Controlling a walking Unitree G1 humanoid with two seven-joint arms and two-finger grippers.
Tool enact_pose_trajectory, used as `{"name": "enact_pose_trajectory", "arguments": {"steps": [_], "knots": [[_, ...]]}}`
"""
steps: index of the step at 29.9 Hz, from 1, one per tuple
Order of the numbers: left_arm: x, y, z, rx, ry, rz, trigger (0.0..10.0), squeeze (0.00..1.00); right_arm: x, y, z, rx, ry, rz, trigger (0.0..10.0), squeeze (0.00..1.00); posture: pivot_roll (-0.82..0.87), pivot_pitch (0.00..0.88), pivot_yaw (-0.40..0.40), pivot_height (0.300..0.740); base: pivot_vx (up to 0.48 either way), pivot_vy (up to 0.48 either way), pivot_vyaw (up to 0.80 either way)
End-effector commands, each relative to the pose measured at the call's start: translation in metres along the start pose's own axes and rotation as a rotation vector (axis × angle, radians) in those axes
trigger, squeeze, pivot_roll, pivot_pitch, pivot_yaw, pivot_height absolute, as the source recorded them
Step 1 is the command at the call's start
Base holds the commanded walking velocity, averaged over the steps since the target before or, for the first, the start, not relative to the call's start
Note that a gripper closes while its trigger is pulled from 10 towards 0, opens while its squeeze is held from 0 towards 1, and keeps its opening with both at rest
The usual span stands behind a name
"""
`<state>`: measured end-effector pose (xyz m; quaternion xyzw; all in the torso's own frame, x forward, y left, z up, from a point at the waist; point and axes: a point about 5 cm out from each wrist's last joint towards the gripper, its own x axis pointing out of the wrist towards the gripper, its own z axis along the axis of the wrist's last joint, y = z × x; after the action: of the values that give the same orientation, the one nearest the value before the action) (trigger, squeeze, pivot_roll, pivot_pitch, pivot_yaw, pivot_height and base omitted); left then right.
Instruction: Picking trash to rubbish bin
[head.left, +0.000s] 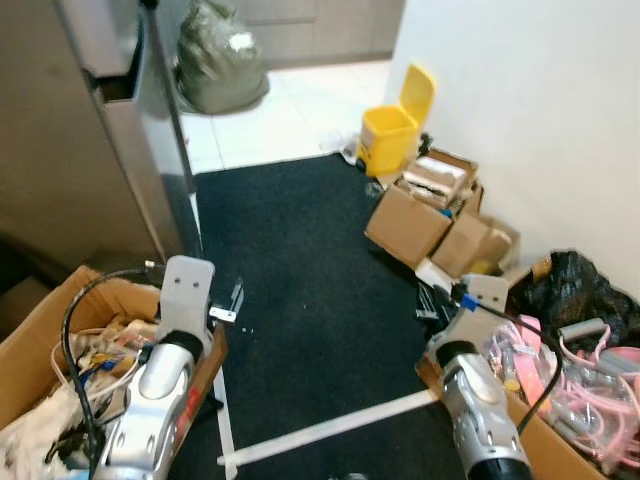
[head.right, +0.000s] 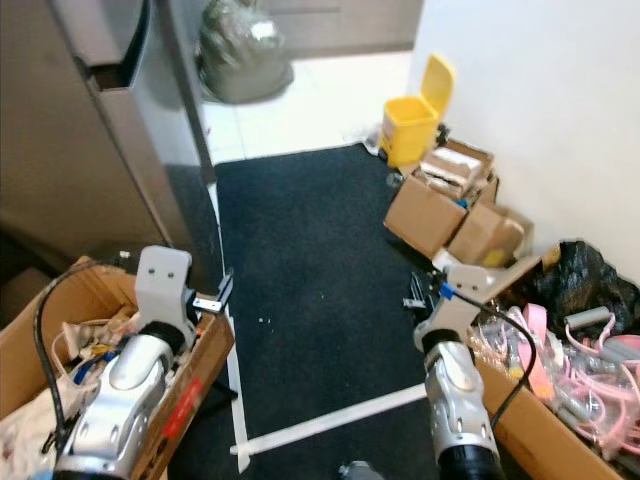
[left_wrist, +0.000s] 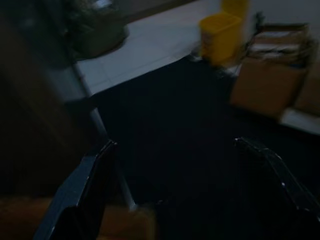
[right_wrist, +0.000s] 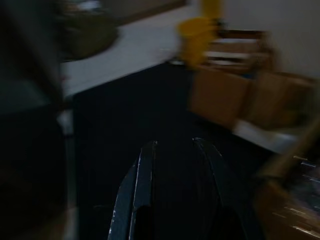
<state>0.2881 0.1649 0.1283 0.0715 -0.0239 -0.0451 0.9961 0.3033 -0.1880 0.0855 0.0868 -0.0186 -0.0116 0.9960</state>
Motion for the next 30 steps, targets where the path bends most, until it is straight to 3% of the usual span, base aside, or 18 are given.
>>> {"name": "enact_pose_trajectory", "arguments": {"steps": [1,11,17,30], "knots": [[-0.0022,0.0050,-0.0074,-0.004,0.033,0.018,10.0,0.00,-0.0019,-0.0024,-0.0008,-0.002,0.000,-0.014,10.0,0.00,0.07,0.128,0.016,0.740,0.000,0.000,-0.80],[-0.0042,0.0038,-0.0096,-0.019,0.040,0.029,10.0,0.00,-0.0004,-0.0005,-0.0006,-0.001,0.006,-0.003,10.0,0.00,0.06,0.117,0.004,0.740,0.000,0.000,-0.80],[-0.0080,0.0101,-0.0104,-0.088,0.046,0.089,10.0,0.00,-0.0002,-0.0003,-0.0015,-0.004,0.012,0.001,10.0,0.00,0.07,0.126,0.000,0.740,0.000,0.000,-0.80],[-0.0078,0.0070,-0.0149,-0.050,0.070,0.062,10.0,0.00,-0.0015,-0.0022,-0.0023,-0.008,0.019,-0.008,10.0,0.00,0.07,0.132,0.000,0.740,0.000,0.000,-0.80]]}}
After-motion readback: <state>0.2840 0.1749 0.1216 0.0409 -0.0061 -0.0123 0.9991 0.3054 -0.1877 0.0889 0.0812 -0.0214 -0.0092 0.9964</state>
